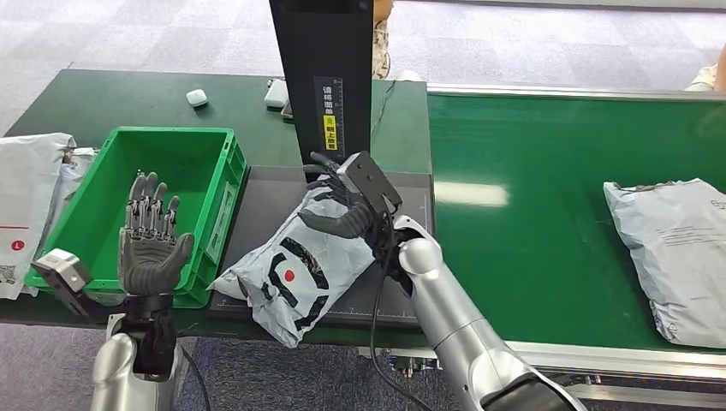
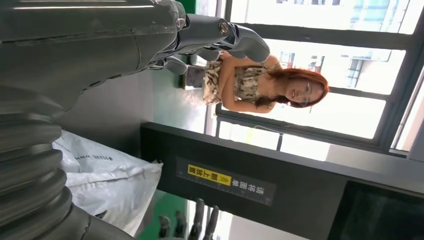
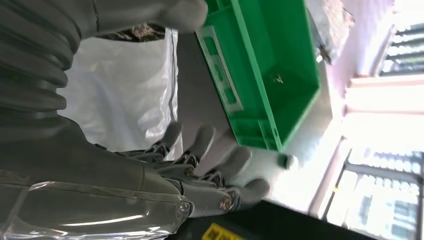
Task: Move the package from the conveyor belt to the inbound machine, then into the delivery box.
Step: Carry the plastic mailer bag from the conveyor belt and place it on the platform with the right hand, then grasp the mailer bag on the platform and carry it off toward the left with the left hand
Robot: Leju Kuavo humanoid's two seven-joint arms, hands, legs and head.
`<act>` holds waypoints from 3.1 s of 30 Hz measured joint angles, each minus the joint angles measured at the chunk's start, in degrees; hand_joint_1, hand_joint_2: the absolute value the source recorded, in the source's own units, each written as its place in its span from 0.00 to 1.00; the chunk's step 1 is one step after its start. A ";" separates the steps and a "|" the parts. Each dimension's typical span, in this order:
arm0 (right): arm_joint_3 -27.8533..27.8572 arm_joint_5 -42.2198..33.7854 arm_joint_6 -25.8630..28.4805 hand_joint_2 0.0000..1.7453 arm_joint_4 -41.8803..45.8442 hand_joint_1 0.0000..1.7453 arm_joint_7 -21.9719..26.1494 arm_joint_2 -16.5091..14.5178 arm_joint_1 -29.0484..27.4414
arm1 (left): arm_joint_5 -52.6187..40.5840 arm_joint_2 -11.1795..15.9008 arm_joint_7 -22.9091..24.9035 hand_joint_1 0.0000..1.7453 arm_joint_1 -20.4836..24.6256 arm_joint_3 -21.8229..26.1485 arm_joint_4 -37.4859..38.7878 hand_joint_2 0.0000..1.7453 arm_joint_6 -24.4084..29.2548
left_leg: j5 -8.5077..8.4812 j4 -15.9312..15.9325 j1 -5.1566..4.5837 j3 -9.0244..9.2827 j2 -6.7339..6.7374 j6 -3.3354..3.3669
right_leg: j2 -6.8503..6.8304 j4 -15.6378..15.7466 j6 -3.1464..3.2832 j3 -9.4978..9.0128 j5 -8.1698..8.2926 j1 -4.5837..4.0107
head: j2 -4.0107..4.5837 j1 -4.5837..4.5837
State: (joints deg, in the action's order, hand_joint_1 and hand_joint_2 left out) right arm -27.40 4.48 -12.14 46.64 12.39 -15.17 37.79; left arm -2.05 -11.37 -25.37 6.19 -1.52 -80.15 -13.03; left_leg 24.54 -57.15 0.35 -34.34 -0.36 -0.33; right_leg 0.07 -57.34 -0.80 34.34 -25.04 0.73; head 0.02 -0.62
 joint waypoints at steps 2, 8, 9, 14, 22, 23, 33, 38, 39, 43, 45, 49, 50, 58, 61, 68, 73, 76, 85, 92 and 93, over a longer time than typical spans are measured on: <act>1.42 0.04 0.76 1.00 4.56 0.00 -0.01 0.68 -2.35 | -0.28 -0.15 -0.26 0.00 -0.67 0.43 -0.80 1.00 0.34 | 0.02 0.00 0.00 -0.01 0.00 0.00 | 0.00 0.01 0.00 0.00 0.00 0.00 | 0.00 -0.01; 4.81 0.36 2.18 1.00 14.91 0.00 0.25 2.14 -6.72 | -0.61 -0.60 -0.33 0.00 -1.98 1.90 -2.92 1.00 0.70 | 0.04 0.00 -0.01 0.01 0.00 -0.01 | 0.01 0.01 0.00 0.00 -0.01 -0.03 | 0.00 0.00; 5.09 0.37 2.17 1.00 15.89 0.00 0.25 2.28 -7.07 | -0.67 -0.64 -0.33 0.00 -2.07 1.99 -3.13 1.00 0.70 | 0.04 0.00 -0.01 0.01 0.00 -0.02 | 0.01 0.01 0.00 0.00 -0.01 -0.04 | 0.00 0.00; 5.94 0.23 2.42 0.75 18.78 0.00 0.81 2.63 -8.21 | -0.90 -0.93 -0.33 0.00 -2.30 2.41 -3.67 1.00 0.70 | 0.02 0.00 0.00 0.03 0.00 -0.03 | 0.01 0.00 0.01 -0.01 0.00 -0.05 | 0.00 -0.01; 9.35 -0.19 7.75 1.00 29.22 0.00 9.04 2.67 -13.78 | -3.72 -1.45 -0.45 0.00 -2.66 2.85 -4.04 1.00 0.48 | 0.07 0.00 0.00 0.01 0.00 0.00 | 0.02 0.01 -0.01 -0.01 -0.03 -0.01 | 0.00 0.01; 9.72 -0.11 7.97 1.00 30.46 0.00 9.28 2.67 -14.42 | -3.99 -1.49 -0.47 0.00 -2.65 2.83 -4.04 1.00 0.48 | 0.08 0.00 0.00 0.02 0.01 0.01 | 0.03 0.01 -0.01 -0.01 -0.03 -0.01 | 0.00 0.01; 11.17 0.10 8.66 1.00 36.06 0.00 10.22 2.67 -17.04 | -6.91 -1.69 -0.72 0.00 -2.66 2.49 -4.04 1.00 0.85 | 0.07 0.00 -0.01 0.07 0.01 0.01 | 0.04 0.01 -0.01 -0.03 -0.02 -0.03 | 0.00 -0.01; 13.18 1.07 10.09 1.00 38.70 0.00 11.18 3.21 -19.46 | -26.85 -1.59 -0.03 0.00 -2.24 -2.61 -2.86 1.00 6.85 | 0.09 0.00 -0.01 0.06 -0.01 0.03 | -0.01 0.03 -0.03 -0.03 -0.04 0.02 | 0.00 -0.01; 13.72 1.53 9.88 1.00 39.26 0.00 10.93 3.45 -20.15 | -32.69 -1.50 1.17 0.00 -1.69 -4.45 -1.81 1.00 9.13 | 0.09 0.00 -0.01 0.05 -0.01 0.04 | -0.02 0.04 -0.04 -0.03 -0.04 0.04 | 0.00 0.00; 15.59 3.05 8.07 1.00 40.56 0.00 9.81 3.95 -22.64 | -52.44 -1.12 8.16 0.00 3.66 -13.26 6.65 1.00 15.03 | 0.09 -0.02 -0.05 0.05 -0.04 0.08 | -0.04 0.07 -0.10 -0.04 -0.01 0.07 | 0.00 0.01; 16.46 3.37 7.89 1.00 40.63 0.00 9.57 3.95 -23.24 | -58.45 -1.24 10.60 0.00 7.99 -17.89 13.00 1.00 14.65 | 0.06 -0.04 -0.06 0.05 -0.04 0.12 | -0.03 0.07 -0.14 -0.04 0.04 0.08 | 0.00 0.00; 18.19 3.00 8.34 1.00 40.58 0.00 9.32 3.94 -23.38 | -62.65 -2.76 12.33 0.00 16.55 -26.84 25.39 1.00 11.00 | 0.00 -0.06 -0.07 0.02 0.01 0.18 | 0.04 0.06 -0.20 -0.05 0.12 0.09 | 0.00 0.02; 18.52 2.86 8.36 1.00 40.55 0.00 9.27 3.94 -23.38 | -62.54 -3.16 12.37 0.00 17.87 -28.47 27.51 1.00 10.46 | 0.00 -0.06 -0.07 0.03 0.04 0.18 | 0.09 0.06 -0.20 -0.05 0.13 0.09 | 0.00 0.01; 19.77 2.45 9.88 1.00 39.88 0.00 8.69 3.94 -23.33 | -62.78 -3.83 17.96 0.00 23.15 -37.05 38.36 1.00 7.44 | 0.02 -0.03 -0.07 0.03 0.05 0.16 | 0.11 0.06 -0.18 -0.03 0.11 0.05 | 0.00 0.00; 19.86 2.45 10.16 1.00 39.83 0.00 8.65 3.94 -23.33 | -64.79 -3.84 21.32 0.18 23.71 -38.34 40.55 1.00 7.05 | 0.02 -0.02 -0.07 0.03 0.05 0.16 | 0.11 0.06 -0.18 -0.03 0.11 0.04 | 0.00 0.00; 19.89 2.45 10.24 1.00 39.47 0.00 8.53 3.92 -23.33 | -65.99 -3.82 22.62 0.24 24.12 -38.83 42.48 1.00 6.97 | 0.02 -0.01 -0.06 0.05 0.04 0.16 | 0.10 0.06 -0.18 -0.07 0.11 0.04 | 0.00 0.01; 19.91 2.45 10.24 1.00 39.35 0.00 8.53 3.92 -23.33 | -66.00 -3.82 22.62 0.24 24.39 -38.83 42.76 1.00 7.02 | 0.02 -0.01 -0.06 0.07 0.04 0.16 | 0.10 0.06 -0.18 -0.09 0.11 0.05 | 0.00 0.01; 19.91 2.45 10.24 1.00 39.29 0.00 8.53 3.91 -23.33 | -66.00 -3.82 22.62 0.24 24.45 -38.83 42.88 1.00 7.02 | 0.02 -0.01 -0.06 0.07 0.04 0.16 | 0.10 0.06 -0.18 -0.09 0.11 0.04 | 0.00 0.01; 19.93 2.23 10.33 1.00 38.79 0.00 8.53 3.94 -23.12 | -66.28 -3.80 22.80 1.00 24.82 -38.78 43.04 1.00 7.39 | 0.02 -0.01 -0.06 0.11 0.04 0.16 | 0.09 0.06 -0.18 -0.15 0.11 0.04 | 0.00 0.01; 19.93 1.89 10.87 1.00 38.21 0.00 8.60 3.94 -22.85 | -67.66 -3.80 24.47 1.00 24.74 -37.99 42.73 1.00 8.07 | 0.02 -0.01 -0.06 0.17 0.04 0.16 | 0.10 0.06 -0.18 -0.20 0.11 0.04 | 0.00 0.01; 19.93 1.78 11.01 1.00 38.11 0.00 8.63 3.94 -22.76 | -67.87 -3.80 24.65 1.00 24.74 -37.81 42.74 1.00 8.15 | 0.02 -0.01 -0.06 0.17 0.04 0.16 | 0.10 0.06 -0.18 -0.21 0.11 0.04 | 0.00 0.01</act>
State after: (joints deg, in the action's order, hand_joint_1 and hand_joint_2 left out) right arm -7.48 6.26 -1.13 84.75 21.02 -11.23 15.03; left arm -69.93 -15.16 -0.72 30.93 -39.33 -37.42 -4.87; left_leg 24.56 -57.17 0.29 -34.17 -0.32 -0.17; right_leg 0.17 -57.28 -0.98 34.13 -24.93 0.77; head 0.02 -0.61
